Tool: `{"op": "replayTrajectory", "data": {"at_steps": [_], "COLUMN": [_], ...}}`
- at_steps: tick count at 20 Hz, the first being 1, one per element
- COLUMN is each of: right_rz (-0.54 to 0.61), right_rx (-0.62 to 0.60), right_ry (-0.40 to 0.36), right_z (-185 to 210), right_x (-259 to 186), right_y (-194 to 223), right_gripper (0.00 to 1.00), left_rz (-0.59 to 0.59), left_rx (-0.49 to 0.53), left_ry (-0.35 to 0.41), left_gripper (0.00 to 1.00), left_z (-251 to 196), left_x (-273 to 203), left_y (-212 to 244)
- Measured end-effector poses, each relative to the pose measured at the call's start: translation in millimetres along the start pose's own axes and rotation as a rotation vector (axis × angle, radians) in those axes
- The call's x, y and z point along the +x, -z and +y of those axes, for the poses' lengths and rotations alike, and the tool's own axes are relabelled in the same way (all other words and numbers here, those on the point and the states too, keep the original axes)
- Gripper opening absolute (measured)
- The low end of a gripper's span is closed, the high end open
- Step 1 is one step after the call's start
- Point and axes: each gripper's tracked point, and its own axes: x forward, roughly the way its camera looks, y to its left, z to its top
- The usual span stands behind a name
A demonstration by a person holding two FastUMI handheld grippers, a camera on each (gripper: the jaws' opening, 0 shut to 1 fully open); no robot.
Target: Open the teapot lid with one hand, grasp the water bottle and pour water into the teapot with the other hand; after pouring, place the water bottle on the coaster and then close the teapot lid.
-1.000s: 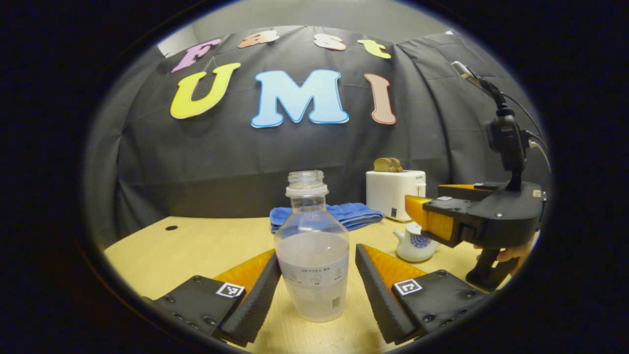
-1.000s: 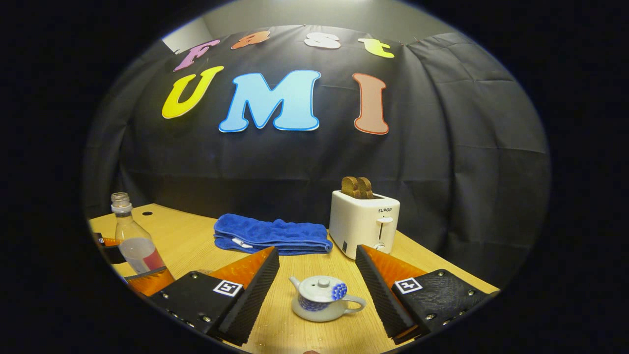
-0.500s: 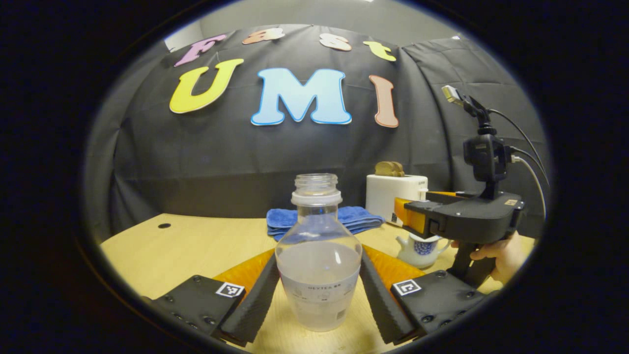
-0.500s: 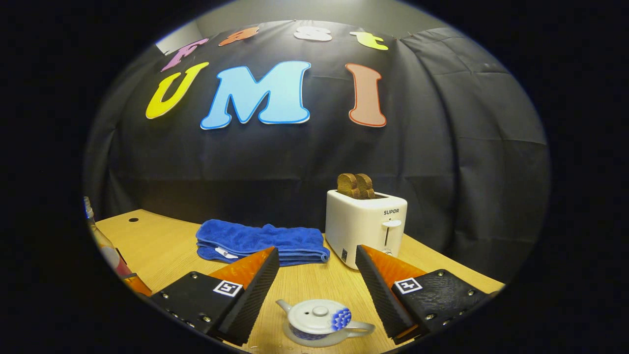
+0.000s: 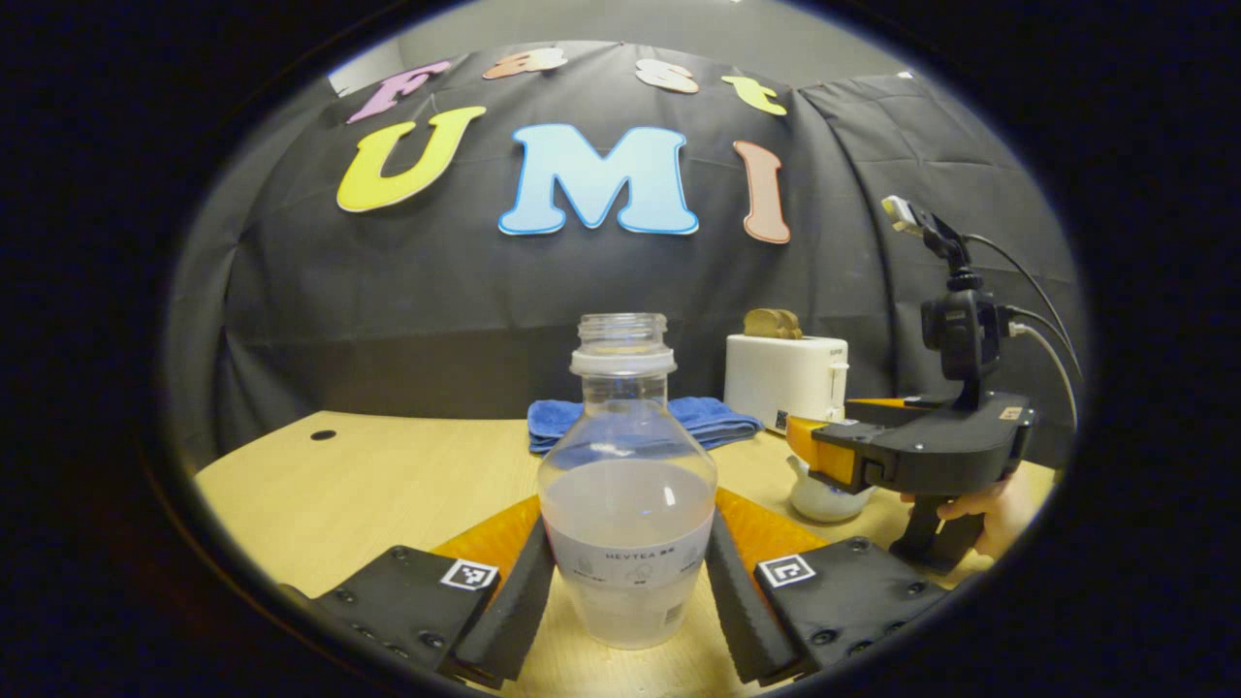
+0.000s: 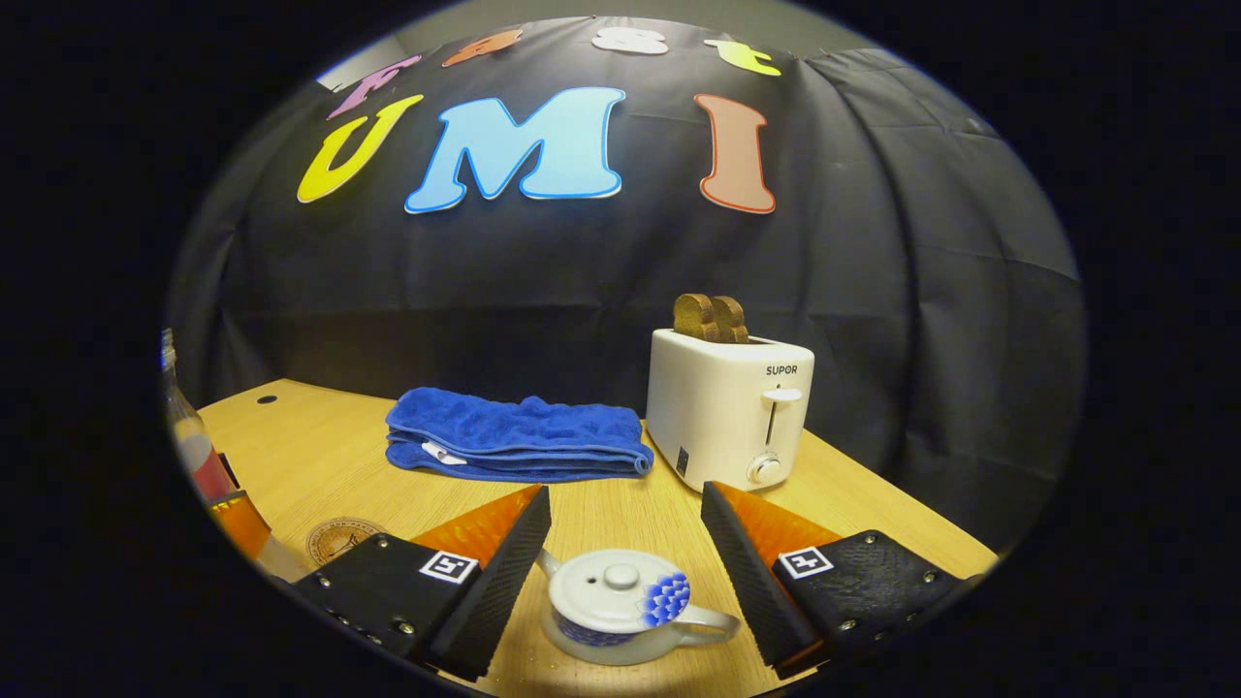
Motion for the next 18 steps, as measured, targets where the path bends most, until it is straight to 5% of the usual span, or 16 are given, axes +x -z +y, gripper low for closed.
{"op": "replayTrajectory", "data": {"at_steps": [7, 10, 13, 18], "right_rz": [0.01, 0.003, 0.003, 0.016], "right_rx": [0.0, 0.005, 0.005, -0.025], "right_ry": [0.007, 0.014, 0.02, 0.015], "right_z": [-2, -2, -4, 0], "right_x": [4, 2, 4, 8], "right_y": [6, 2, 2, 4], "right_gripper": [0.94, 0.79, 0.48, 0.48], "left_rz": [-0.076, -0.087, -0.081, -0.088], "left_rx": [-0.055, -0.058, -0.06, -0.074], "left_ry": [-0.034, -0.028, -0.02, -0.011], "left_gripper": [0.85, 0.86, 0.86, 0.85], "left_z": [20, 18, 15, 11], "left_x": [-14, -14, -14, -15], "left_y": [-19, -23, -21, -23]}}
